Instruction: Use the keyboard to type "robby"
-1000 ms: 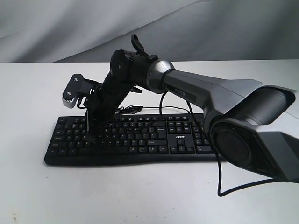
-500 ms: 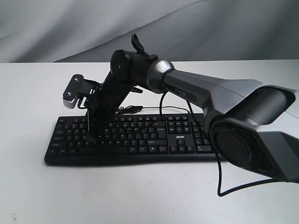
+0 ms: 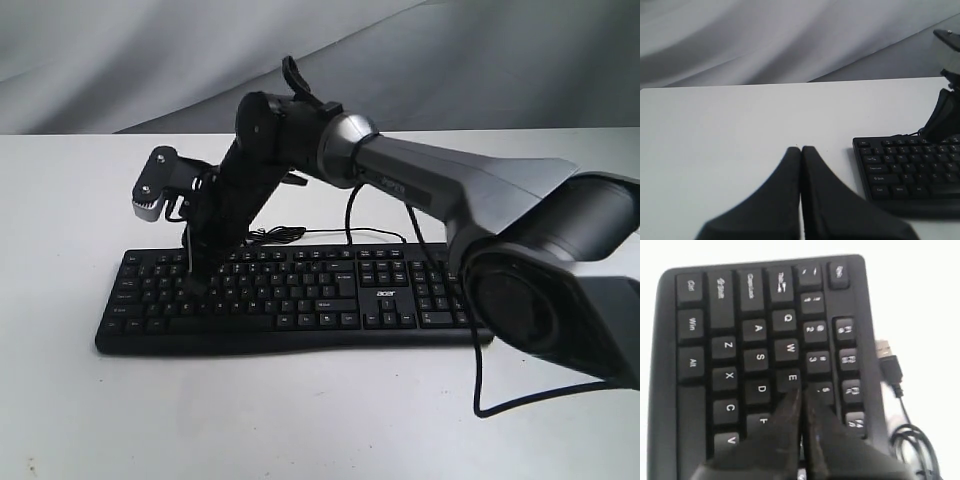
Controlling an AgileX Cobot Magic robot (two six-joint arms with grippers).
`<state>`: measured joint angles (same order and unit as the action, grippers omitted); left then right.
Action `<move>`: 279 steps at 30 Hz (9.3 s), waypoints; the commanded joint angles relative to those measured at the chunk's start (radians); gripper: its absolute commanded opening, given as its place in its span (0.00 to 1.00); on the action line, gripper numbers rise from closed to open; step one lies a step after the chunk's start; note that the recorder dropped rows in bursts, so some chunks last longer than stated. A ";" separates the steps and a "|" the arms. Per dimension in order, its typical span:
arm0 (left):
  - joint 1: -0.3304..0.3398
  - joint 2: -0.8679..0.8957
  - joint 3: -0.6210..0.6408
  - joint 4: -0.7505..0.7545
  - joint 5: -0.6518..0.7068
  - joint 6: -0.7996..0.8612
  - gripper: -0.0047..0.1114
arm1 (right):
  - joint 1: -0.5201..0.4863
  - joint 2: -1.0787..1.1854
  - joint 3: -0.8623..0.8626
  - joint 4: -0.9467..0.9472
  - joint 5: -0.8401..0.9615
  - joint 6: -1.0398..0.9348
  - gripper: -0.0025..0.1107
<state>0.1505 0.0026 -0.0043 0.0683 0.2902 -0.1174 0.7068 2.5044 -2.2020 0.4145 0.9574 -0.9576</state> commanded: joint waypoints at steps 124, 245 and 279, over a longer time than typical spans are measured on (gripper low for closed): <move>0.002 -0.003 0.004 -0.008 -0.005 -0.004 0.04 | 0.004 -0.206 0.490 0.156 -0.268 -0.114 0.02; 0.002 -0.003 0.004 -0.008 -0.005 -0.004 0.04 | -0.046 -0.124 0.351 0.121 -0.248 -0.119 0.02; 0.002 -0.003 0.004 -0.008 -0.005 -0.004 0.04 | -0.088 -0.359 0.351 0.002 -0.195 -0.022 0.02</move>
<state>0.1505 0.0026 -0.0043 0.0683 0.2902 -0.1174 0.6509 2.2175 -1.8462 0.4493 0.7615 -1.0167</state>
